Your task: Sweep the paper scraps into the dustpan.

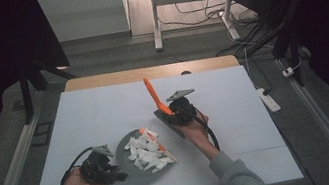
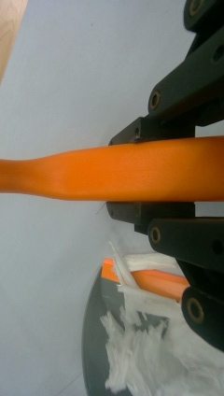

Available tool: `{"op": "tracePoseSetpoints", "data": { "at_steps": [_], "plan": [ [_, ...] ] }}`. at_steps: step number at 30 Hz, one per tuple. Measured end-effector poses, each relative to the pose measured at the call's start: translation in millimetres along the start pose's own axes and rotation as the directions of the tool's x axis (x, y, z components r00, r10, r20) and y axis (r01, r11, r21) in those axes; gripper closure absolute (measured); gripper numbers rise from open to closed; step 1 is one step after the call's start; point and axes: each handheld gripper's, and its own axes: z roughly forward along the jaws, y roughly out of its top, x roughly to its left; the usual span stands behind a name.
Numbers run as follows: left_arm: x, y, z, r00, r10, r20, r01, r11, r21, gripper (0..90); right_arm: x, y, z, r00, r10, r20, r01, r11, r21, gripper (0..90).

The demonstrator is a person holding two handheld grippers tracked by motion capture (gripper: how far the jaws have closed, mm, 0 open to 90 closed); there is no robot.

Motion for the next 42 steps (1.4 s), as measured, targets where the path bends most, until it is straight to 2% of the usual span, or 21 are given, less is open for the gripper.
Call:
{"op": "tracePoseSetpoints", "data": {
  "at_steps": [7,11,15,18,20,23,25,28,30,32,37,42],
  "plan": [
    [-0.1,0.3,1.7,1.0000,-0.004,0.000,0.004,1.0000,0.003,61.2,11.6,10.5,20.4,0.9984,-0.055,-0.012,0.055,0.998,0.040,70.0],
    [0.1,0.2,1.7,1.0000,-0.005,0.002,0.005,1.0000,0.001,61.3,23.0,13.3,27.6,0.9952,-0.095,-0.022,0.096,0.993,0.067,70.0],
    [0.1,0.2,2.0,1.0000,-0.007,0.001,0.007,1.0000,0.001,61.3,32.5,13.5,29.6,0.9935,-0.109,-0.034,0.111,0.991,0.073,70.0],
    [0.3,0.4,2.3,1.0000,-0.006,0.001,0.006,1.0000,0.002,61.3,40.0,12.5,28.2,0.9898,-0.132,-0.054,0.136,0.988,0.077,70.0],
    [0.2,0.5,2.6,1.0000,-0.006,-0.001,0.006,1.0000,0.004,61.3,45.7,11.1,26.2,0.9896,-0.117,-0.083,0.124,0.989,0.079,70.0],
    [0.2,0.5,2.5,1.0000,-0.006,-0.001,0.006,1.0000,0.003,61.3,55.7,6.5,23.0,0.9844,-0.145,-0.099,0.152,0.986,0.066,70.0],
    [0.4,0.5,2.6,1.0000,-0.006,-0.001,0.006,1.0000,0.003,61.2,61.4,4.5,18.1,0.9809,-0.151,-0.123,0.158,0.986,0.054,70.0],
    [0.3,0.7,3.2,1.0000,-0.009,-0.003,0.009,0.9999,0.005,61.3,69.9,3.7,7.4,0.9727,-0.139,-0.186,0.146,0.989,0.024,70.0],
    [0.0,0.6,3.4,0.9999,-0.012,-0.004,0.012,0.9999,0.004,61.3,75.6,4.4,-0.1,0.9688,-0.160,-0.190,0.164,0.986,0.009,70.0],
    [-0.1,0.5,3.2,0.9999,-0.012,-0.004,0.012,0.9999,0.002,61.2,76.4,6.1,-7.8,0.9664,-0.172,-0.191,0.171,0.985,-0.021,70.0],
    [0.4,0.1,3.8,0.9999,-0.011,-0.004,0.012,0.9999,0.004,61.3,64.8,7.4,-23.6,0.9757,-0.160,-0.150,0.152,0.986,-0.061,70.0],
    [-0.2,0.0,4.6,0.9999,-0.014,-0.003,0.014,0.9999,0.004,61.3,45.6,-1.2,-35.1,0.9868,-0.107,-0.122,0.099,0.993,-0.067,70.0]
  ]
}}
